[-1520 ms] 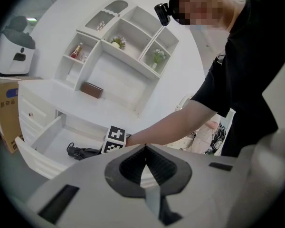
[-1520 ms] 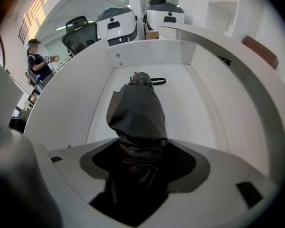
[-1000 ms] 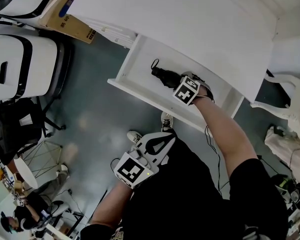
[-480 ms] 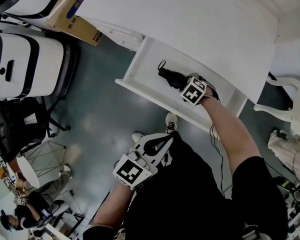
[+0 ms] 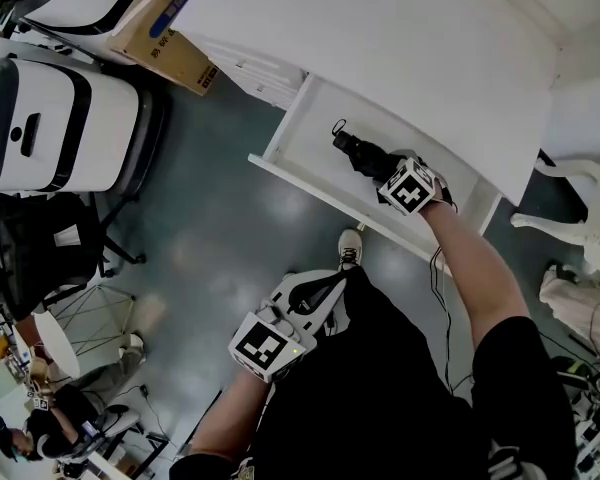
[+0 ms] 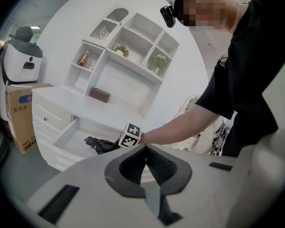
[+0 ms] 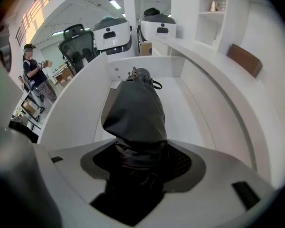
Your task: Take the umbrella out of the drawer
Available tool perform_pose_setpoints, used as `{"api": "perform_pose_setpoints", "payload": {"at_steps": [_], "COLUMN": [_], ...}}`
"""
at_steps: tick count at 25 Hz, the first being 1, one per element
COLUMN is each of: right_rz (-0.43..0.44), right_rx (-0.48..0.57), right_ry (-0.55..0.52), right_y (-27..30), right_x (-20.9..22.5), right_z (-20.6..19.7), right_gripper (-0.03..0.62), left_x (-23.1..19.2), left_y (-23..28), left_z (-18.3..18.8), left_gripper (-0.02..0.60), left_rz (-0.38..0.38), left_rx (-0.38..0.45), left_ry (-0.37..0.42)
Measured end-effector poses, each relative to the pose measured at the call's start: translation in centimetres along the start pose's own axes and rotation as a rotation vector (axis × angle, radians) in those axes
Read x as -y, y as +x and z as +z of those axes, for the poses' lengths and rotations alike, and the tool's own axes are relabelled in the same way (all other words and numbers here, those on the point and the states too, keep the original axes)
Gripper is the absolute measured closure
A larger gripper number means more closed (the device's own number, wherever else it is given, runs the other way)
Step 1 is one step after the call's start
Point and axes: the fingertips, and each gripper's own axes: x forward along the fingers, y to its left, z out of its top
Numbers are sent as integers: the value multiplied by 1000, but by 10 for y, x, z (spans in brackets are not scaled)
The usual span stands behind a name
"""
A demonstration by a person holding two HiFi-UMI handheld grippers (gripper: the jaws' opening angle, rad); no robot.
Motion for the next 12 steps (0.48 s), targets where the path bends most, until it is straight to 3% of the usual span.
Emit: {"api": "perform_pose_setpoints", "payload": {"at_steps": [12], "right_rz": [-171], "right_rx": [363], "right_ry": [222], "right_y": [-113], "right_x": [-23], "right_z": [60], "right_gripper": [324], "left_x": [2], "left_y": [-44], "left_z": [7], "left_gripper": [577], "left_rz": [-36], "left_rx": [3], "left_ry": [51]}}
